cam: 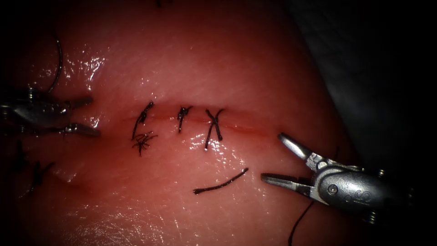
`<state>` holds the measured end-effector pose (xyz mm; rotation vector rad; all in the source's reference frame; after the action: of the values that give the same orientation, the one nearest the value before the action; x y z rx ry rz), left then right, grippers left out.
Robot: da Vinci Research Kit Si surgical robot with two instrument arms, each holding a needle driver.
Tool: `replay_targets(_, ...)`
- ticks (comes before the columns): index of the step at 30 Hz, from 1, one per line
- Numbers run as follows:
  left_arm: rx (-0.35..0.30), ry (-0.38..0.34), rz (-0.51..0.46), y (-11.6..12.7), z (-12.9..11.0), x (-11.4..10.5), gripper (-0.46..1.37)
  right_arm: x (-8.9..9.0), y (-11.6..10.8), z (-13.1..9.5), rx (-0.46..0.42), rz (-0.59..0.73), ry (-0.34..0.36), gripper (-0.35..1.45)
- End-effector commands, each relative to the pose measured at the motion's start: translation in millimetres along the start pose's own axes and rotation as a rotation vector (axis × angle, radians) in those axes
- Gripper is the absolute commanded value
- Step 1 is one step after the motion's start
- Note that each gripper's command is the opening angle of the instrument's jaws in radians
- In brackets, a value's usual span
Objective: Wound Closure
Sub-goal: Pick up the needle with the left gripper
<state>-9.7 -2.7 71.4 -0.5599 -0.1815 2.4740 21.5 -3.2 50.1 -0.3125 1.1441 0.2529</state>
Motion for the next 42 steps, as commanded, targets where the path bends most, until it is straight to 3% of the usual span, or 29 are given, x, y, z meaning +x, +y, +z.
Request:
replay_targets(1, 0.0, 0.0, 0.0, 0.0, 0.0, 0.0, 0.56, 0.0, 0.0, 0.0, 0.005, 0.0, 0.0, 1.16)
replay_targets(9, -0.008, -0.005, 0.001, 0.1, -0.7, 0.7, 0.56, 0.1, 0.0, 0.0, 0.007, -0.005, -0.002, 1.16)
replay_targets(13, -0.006, 0.009, -0.01, 0.2, -1.7, 1.7, 0.69, 0.1, 0.0, 0.0, 0.007, -0.005, -0.002, 1.17)
replay_targets(20, -0.005, 0.038, -0.058, 0.2, -4.3, 3.5, 0.71, 0.0, 0.0, 0.0, 0.008, -0.005, -0.002, 1.17)
replay_targets(22, -0.009, 0.037, -0.066, 0.3, -4.8, 3.8, 0.78, 0.0, 0.0, 0.0, 0.008, -0.005, -0.002, 1.17)
replay_targets(24, -0.015, 0.034, -0.076, 0.4, -5.6, 4.2, 1.0, 0.0, 0.0, 0.0, 0.008, -0.005, -0.002, 1.17)
replay_targets(26, -0.019, 0.03, -0.08, 0.6, -6.5, 4.7, 1.11, 0.0, 0.0, 0.0, 0.008, -0.005, -0.002, 1.17)
replay_targets(31, 0.003, 0.01, -0.093, 1.1, -8.5, 5.8, 1.09, 0.0, 0.0, 0.0, 0.009, -0.006, -0.004, 1.18)
replay_targets(36, 0.021, 0.055, -0.107, 1.2, -10.2, 6.8, 1.05, -0.1, -0.1, 0.0, 0.009, -0.006, -0.004, 1.18)
replay_targets(42, 0.04, 0.049, -0.106, 0.4, -11.1, 5.7, 1.03, -0.1, -0.1, 0.1, 0.009, -0.006, -0.004, 1.19)
